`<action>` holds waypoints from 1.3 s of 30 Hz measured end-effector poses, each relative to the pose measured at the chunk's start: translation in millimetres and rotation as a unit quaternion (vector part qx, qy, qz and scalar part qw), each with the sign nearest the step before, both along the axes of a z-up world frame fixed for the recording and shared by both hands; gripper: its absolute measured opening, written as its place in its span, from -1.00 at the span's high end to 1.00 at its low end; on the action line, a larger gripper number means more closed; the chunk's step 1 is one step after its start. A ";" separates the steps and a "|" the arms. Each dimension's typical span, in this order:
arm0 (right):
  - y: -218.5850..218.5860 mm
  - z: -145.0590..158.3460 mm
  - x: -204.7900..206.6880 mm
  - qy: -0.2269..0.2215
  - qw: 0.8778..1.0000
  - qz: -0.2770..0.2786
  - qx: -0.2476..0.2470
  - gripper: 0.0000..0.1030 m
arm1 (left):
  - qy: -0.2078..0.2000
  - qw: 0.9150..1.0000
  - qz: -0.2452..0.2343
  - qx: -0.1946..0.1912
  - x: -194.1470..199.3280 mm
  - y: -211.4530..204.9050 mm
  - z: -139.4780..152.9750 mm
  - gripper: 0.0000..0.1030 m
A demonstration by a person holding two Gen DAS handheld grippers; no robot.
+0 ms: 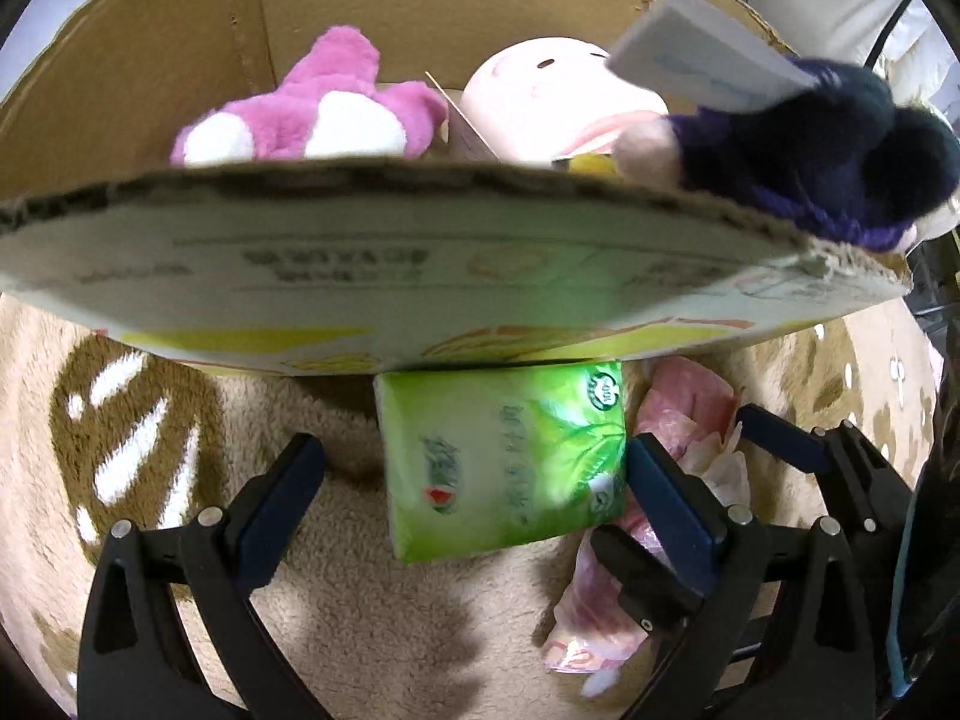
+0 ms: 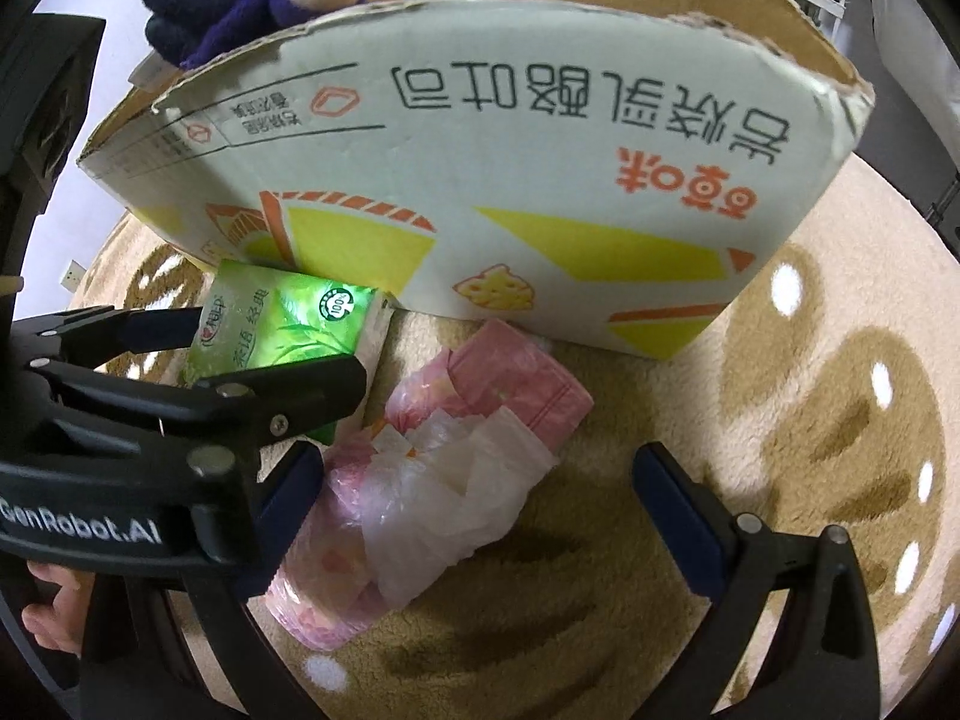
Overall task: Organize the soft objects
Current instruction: 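Lower left tool onto green tissue pack while right tool reaches pink bag, then close left tool on tissue pack while right tool grips pink bag, lift both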
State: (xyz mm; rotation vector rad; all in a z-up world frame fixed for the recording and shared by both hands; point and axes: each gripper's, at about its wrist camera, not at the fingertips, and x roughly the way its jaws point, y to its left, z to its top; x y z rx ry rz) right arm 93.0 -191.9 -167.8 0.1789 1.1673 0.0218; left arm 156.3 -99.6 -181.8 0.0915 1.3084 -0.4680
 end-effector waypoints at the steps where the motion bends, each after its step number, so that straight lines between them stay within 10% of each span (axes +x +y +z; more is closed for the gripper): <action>1: -2.6 0.3 -1.8 0.000 1.000 0.000 0.000 -1.00 | 0.001 1.000 0.001 0.000 1.3 2.4 -0.3 -0.93; 39: 15.9 -21.4 -22.3 0.020 0.998 0.023 -0.047 -0.78 | -0.033 0.997 0.006 0.070 -24.9 26.7 4.1 -0.45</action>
